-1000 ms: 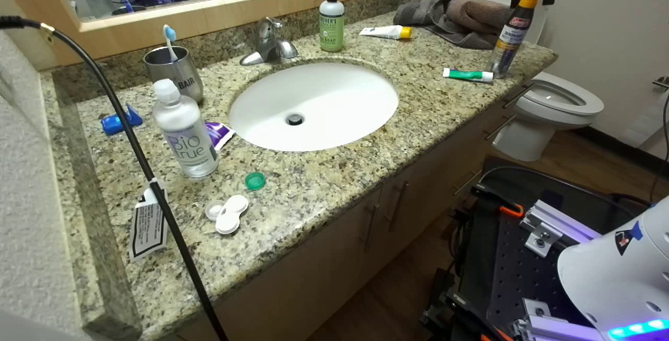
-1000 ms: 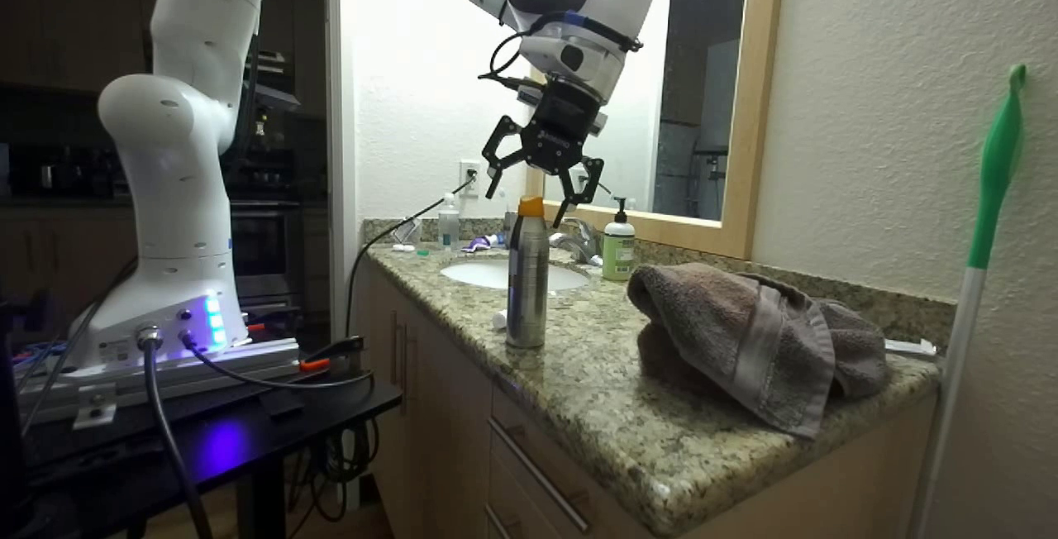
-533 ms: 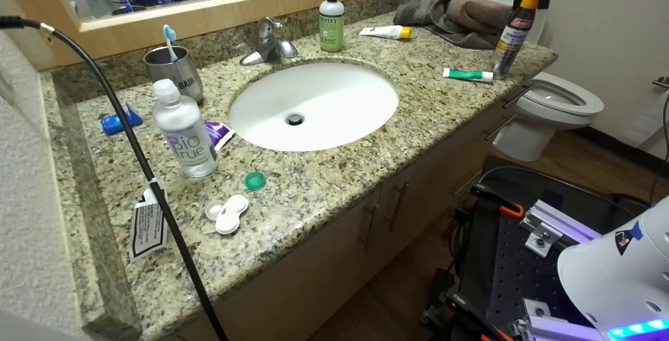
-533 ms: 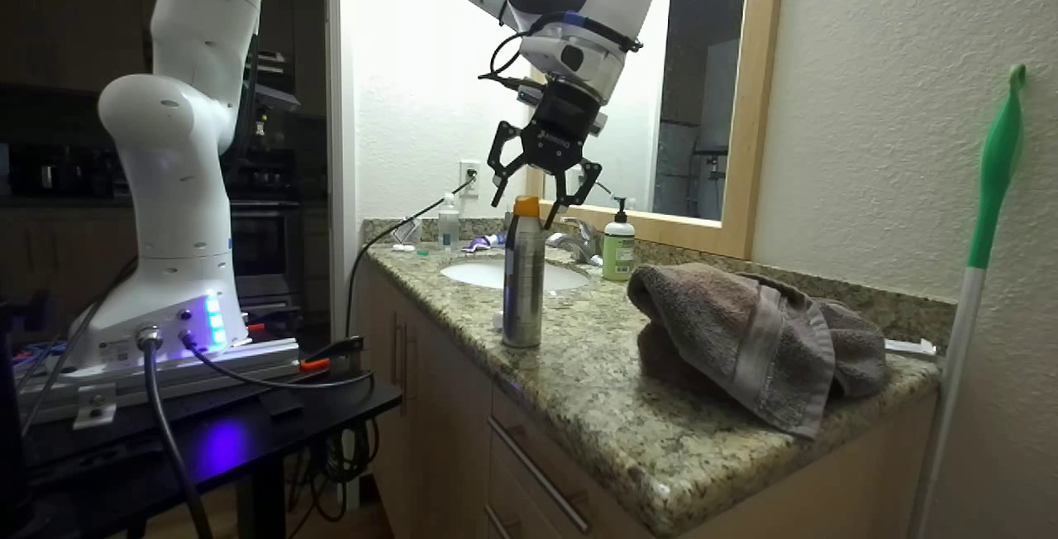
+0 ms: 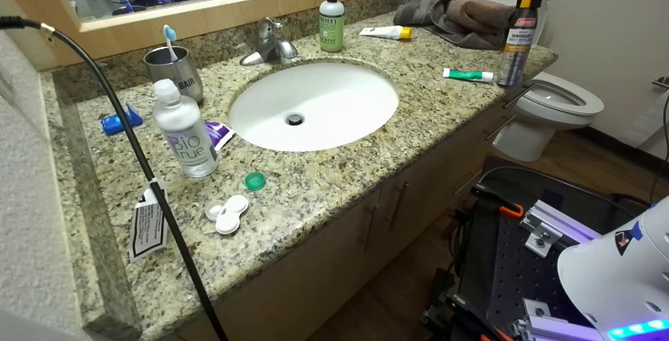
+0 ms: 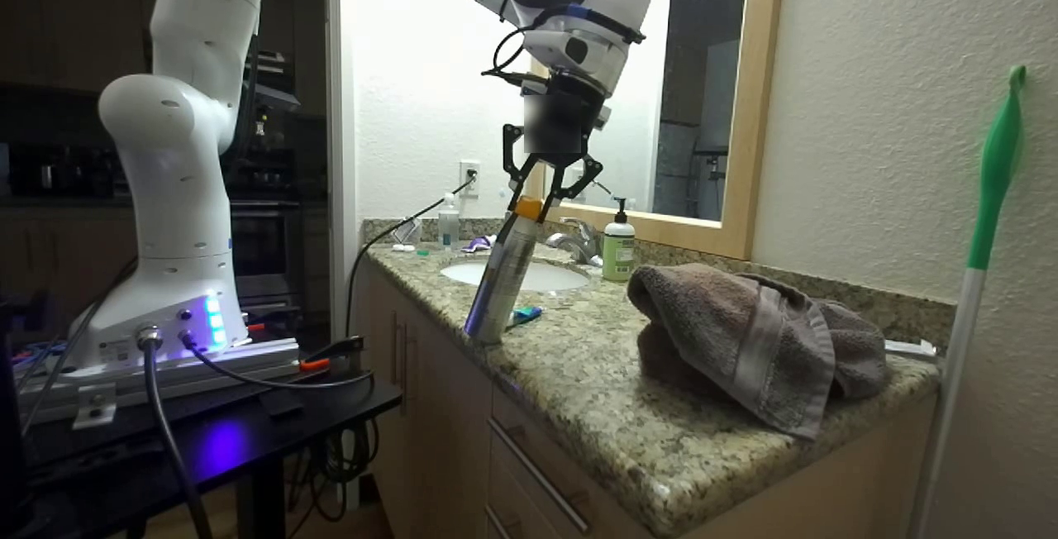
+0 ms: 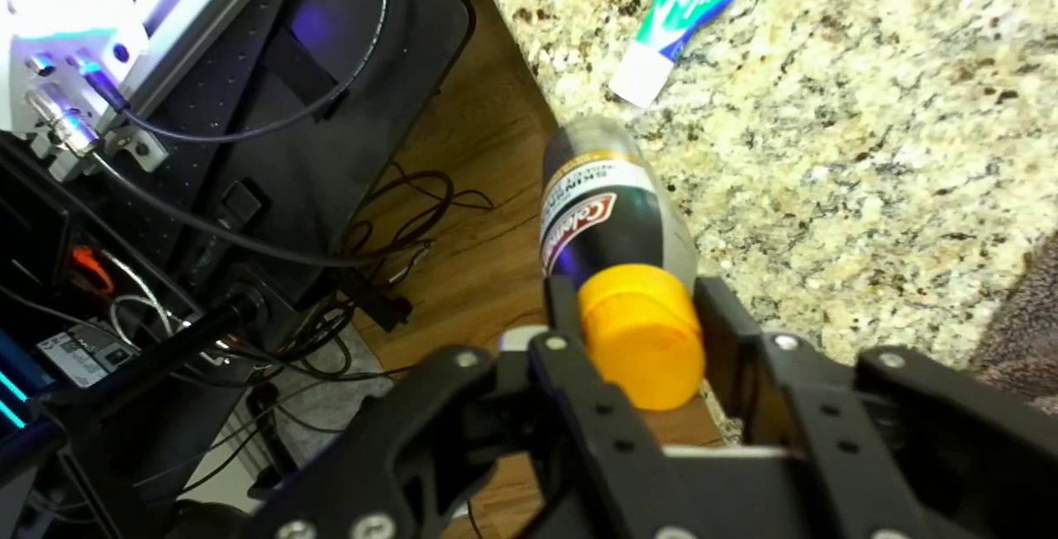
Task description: Move the white tube and the blue spray can to the back of the counter
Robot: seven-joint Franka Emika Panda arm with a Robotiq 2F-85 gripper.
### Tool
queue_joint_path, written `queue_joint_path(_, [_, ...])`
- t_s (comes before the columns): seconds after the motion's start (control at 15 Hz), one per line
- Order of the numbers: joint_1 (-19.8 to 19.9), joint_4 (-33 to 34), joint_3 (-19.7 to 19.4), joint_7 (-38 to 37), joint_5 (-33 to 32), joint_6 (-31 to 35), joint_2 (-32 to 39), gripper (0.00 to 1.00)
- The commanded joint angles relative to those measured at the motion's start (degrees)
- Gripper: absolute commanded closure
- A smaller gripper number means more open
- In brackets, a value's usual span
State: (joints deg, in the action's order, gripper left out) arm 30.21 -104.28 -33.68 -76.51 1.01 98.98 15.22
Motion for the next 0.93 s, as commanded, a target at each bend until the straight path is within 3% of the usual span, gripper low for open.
queue_joint_path(0.0, [-0.09,-0.65,0.19,-0.62,1.7,2.07,-0.7,0.87])
queue_joint_path(0.4, [-2.32,3.38,1.61,-0.73,7.25,1.17,-6.19,0.87])
queue_joint_path(0.67, [-6.46,8.2,4.17,-5.7,0.9,1.4,-8.8,0.87])
queue_joint_path(0.87, [-7.86,14.97,6.63,-10.45,-5.22,-3.49,-4.63,0.87])
